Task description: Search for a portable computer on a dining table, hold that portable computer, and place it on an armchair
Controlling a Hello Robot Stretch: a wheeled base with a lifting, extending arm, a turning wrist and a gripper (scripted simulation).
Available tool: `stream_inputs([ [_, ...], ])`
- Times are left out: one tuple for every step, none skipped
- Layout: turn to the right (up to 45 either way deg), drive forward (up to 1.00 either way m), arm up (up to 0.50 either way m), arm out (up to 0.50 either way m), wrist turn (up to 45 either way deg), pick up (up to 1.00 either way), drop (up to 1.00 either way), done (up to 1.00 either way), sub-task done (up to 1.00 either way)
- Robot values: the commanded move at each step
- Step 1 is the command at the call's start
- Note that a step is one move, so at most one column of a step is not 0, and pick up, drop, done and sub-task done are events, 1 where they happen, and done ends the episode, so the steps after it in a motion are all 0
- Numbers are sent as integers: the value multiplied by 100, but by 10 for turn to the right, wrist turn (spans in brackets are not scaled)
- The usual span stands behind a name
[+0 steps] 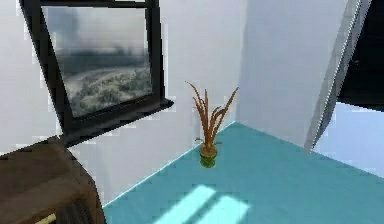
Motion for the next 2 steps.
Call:
stream_inputs([
  [0,30,0,0,0,0,0,0,0],
  [450,0,0,0,0,0,0,0,0],
])
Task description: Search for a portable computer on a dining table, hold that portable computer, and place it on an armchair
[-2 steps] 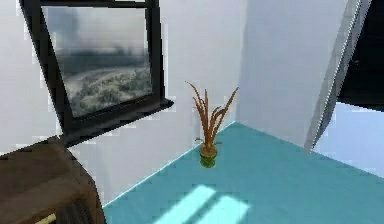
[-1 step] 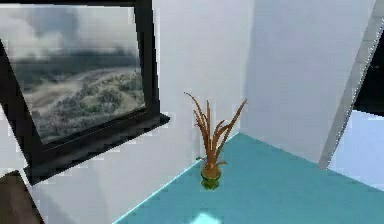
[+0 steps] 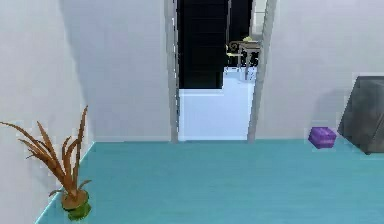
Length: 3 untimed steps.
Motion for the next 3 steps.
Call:
stream_inputs([
  [390,0,0,0,0,0,0,0,0],
  [0,45,0,0,0,0,0,0,0],
  [450,0,0,0,0,0,0,0,0],
])
